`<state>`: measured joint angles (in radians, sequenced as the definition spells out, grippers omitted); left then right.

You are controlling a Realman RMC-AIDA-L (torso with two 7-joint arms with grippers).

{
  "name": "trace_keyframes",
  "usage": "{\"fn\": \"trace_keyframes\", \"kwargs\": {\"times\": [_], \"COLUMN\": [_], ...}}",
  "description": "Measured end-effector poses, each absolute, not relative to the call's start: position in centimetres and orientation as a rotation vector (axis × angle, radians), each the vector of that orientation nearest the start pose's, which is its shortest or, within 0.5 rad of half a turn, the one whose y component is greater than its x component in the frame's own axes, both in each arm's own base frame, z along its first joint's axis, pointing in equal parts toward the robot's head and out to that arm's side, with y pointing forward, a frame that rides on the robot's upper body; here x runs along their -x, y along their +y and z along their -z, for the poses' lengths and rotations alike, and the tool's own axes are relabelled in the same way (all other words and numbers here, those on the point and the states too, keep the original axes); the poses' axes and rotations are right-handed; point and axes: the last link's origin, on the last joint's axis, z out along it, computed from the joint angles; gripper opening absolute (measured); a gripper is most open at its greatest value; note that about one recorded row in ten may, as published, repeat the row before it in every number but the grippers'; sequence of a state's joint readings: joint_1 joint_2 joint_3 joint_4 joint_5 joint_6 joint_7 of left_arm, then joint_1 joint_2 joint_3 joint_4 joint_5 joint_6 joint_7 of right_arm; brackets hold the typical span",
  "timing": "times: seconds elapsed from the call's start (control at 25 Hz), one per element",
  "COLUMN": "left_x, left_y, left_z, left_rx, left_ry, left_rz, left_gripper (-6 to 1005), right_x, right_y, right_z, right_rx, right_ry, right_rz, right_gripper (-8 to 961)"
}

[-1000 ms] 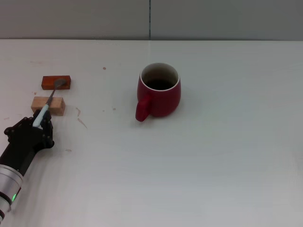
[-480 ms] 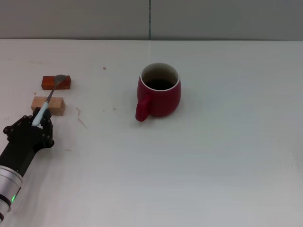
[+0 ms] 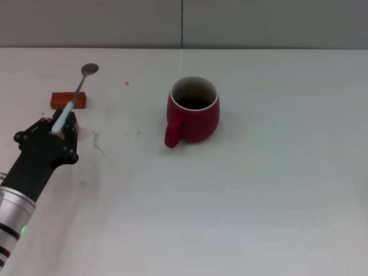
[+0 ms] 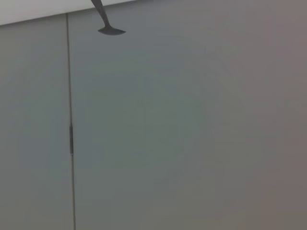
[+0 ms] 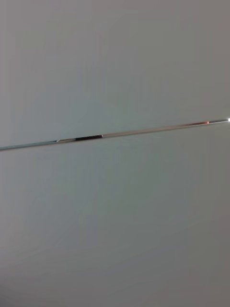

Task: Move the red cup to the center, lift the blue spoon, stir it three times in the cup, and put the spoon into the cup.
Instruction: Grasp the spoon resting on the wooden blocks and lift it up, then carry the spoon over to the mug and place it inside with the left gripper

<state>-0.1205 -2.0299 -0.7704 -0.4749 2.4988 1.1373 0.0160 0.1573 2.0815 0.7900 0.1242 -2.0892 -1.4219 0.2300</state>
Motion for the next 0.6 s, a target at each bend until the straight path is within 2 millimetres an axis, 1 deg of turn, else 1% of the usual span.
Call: {"fn": "trace_keyframes", "kwargs": {"times": [0.36, 0.56, 0.6], "left_x": [30.0, 28.8, 28.3], "left_y": [26.2, 26.6, 26.8], "left_z": [3.1, 2.1, 1.7], "left_rx": [1.838, 1.872, 1.885], "left_ry": [-0.478, -0.485, -0.479], "left_rz": [0.724, 0.693, 0.662], "left_gripper": [170, 170, 170], "right_x": [-39.5, -39.5, -39.5], "right_y": [22.1, 22.1, 22.1], "right_z": [-2.4, -2.4, -2.4], "right_rx": [1.273, 1.273, 1.273], "right_ry": [0.632, 0.631, 0.631], "right_rz": [-0.692, -0.692, -0.692], "right_gripper": [835, 834, 834]}}
